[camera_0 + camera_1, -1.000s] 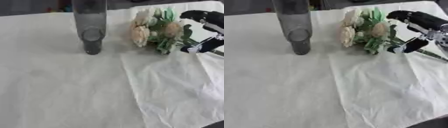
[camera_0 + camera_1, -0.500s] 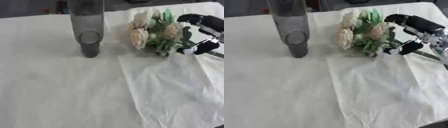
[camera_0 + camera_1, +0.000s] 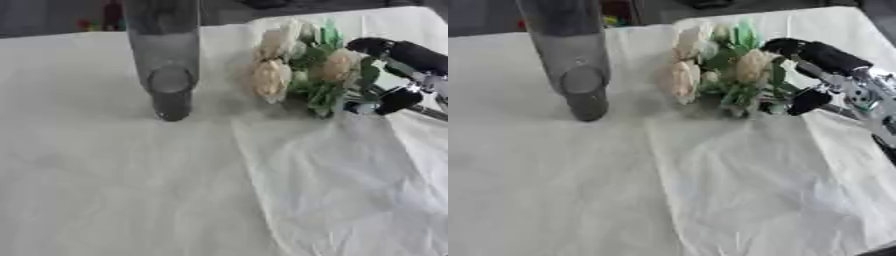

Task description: Arrange flowers into the vase.

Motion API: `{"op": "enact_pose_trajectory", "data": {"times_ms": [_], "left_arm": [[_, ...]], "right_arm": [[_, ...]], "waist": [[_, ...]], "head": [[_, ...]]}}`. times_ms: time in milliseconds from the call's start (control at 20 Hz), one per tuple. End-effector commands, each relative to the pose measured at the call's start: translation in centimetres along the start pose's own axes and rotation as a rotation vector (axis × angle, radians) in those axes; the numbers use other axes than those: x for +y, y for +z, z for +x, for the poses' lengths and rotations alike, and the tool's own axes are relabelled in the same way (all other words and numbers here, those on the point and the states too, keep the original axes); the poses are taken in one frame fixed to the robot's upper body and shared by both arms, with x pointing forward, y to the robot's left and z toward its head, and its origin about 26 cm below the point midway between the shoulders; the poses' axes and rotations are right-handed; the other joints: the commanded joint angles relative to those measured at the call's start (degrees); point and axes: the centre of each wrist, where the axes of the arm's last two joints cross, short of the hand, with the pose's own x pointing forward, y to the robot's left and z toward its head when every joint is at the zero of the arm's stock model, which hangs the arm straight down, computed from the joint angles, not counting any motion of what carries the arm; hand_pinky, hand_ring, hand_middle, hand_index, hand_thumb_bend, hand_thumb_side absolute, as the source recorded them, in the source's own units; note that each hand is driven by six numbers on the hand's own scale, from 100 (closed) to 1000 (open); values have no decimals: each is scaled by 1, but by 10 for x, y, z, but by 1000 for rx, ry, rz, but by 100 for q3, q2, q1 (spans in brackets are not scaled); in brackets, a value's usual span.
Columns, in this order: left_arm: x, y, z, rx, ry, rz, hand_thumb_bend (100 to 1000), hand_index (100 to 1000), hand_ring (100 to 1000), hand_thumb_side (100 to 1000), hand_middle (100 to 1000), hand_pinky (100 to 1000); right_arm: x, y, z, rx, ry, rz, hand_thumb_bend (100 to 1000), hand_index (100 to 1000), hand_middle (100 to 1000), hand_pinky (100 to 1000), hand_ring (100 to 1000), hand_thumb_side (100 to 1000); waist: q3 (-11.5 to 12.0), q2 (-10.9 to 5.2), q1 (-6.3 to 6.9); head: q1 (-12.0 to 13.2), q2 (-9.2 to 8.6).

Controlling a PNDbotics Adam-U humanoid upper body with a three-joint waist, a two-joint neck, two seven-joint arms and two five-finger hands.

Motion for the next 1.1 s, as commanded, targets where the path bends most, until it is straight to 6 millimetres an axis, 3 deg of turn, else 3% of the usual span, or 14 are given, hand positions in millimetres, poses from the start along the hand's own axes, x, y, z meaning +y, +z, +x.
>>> {"op": "enact_pose_trajectory", "data": {"times_ms": [50, 1100], "left_arm": [[-2, -6, 3, -26, -8, -26, 100, 941, 778, 822, 858, 783], [-5, -7, 1, -35, -16, -41, 100, 941, 780, 822, 861, 784]], "right_arm": [[-17, 4, -9, 32, 48, -34, 472, 979, 959, 813, 967, 433], [-23, 9, -18, 75, 25, -100, 395, 963, 951, 806, 961, 485]], "waist": [[-7, -84, -7], [-23, 27, 77]], "head": [[-26, -93], [-98, -239]]}}
